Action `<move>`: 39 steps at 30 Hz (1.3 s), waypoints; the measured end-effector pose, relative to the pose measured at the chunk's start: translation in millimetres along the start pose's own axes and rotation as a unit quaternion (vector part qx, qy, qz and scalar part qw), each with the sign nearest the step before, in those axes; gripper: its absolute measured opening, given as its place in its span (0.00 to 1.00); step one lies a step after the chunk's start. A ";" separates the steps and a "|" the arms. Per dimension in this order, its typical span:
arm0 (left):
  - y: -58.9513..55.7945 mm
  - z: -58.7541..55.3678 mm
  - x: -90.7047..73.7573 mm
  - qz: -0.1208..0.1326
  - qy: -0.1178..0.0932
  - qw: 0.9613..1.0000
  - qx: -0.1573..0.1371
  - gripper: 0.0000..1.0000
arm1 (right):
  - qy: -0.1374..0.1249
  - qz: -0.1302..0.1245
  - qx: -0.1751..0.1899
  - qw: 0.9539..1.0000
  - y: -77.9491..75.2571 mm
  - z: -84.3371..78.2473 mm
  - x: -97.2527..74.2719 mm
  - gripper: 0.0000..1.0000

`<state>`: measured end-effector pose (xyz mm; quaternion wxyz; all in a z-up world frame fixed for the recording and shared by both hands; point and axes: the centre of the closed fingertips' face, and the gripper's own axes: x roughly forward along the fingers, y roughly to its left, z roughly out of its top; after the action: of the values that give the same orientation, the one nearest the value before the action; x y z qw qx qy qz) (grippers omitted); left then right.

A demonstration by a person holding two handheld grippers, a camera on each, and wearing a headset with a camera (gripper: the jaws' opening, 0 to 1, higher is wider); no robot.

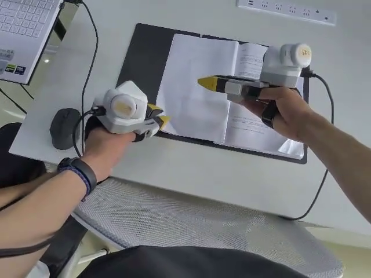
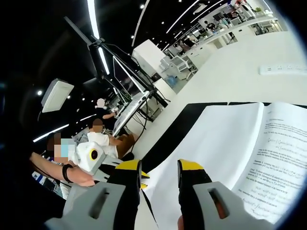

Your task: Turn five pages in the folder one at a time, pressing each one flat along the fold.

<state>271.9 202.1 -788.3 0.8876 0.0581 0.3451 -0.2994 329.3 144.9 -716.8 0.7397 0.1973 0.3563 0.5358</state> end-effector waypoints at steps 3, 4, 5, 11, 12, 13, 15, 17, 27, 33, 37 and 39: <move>0.8 -7.8 3.3 0.002 0.011 1.000 0.004 0.07 | 0.000 -0.003 0.002 1.000 -2.8 -2.0 -3.3 0.28; 0.6 -9.7 4.2 0.001 0.014 1.000 0.003 0.07 | -0.001 -0.004 0.004 1.000 -4.1 -2.7 -4.1 0.28; -0.3 -12.4 5.5 -0.002 0.016 1.000 0.000 0.08 | -0.002 -0.007 0.005 1.000 -6.2 -4.1 -5.3 0.28; 1.4 -22.1 8.5 0.010 0.027 0.999 0.015 0.05 | 0.000 -0.013 0.012 1.000 -14.7 -12.4 -10.8 0.27; 1.8 -22.2 8.0 0.011 0.028 0.999 0.015 0.04 | 0.001 -0.016 0.012 1.000 -17.5 -14.0 -12.1 0.27; 1.8 -22.5 7.8 0.011 0.028 0.999 0.016 0.04 | 0.001 -0.020 0.011 1.000 -20.2 -14.7 -13.0 0.26; 2.2 -22.3 7.7 0.012 0.027 0.999 0.017 0.04 | 0.001 -0.024 0.011 1.000 -25.5 -15.1 -15.5 0.24; 1.5 -22.4 7.7 0.012 0.029 0.999 0.024 0.04 | 0.000 -0.023 0.013 1.000 -28.9 -14.1 -17.4 0.25; -0.1 -22.3 7.6 0.012 0.033 0.999 0.024 0.06 | 0.001 -0.032 0.010 0.999 -61.7 -1.0 -17.3 0.22; -1.6 -22.3 8.0 0.003 0.036 0.999 0.020 0.08 | -0.004 -0.037 0.007 0.999 -92.1 17.6 -14.4 0.19; -2.2 -21.5 7.2 0.006 0.037 0.999 0.019 0.08 | -0.007 -0.051 0.011 0.999 -109.5 16.0 -11.6 0.17; -2.8 -20.8 6.2 0.007 0.036 0.999 0.016 0.08 | -0.011 -0.056 0.013 0.998 -113.0 13.4 -11.1 0.16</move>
<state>261.9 203.2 -807.7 0.8756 0.0857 0.3717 -0.2963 411.0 96.4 -780.4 0.7699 0.1927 0.3653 0.4864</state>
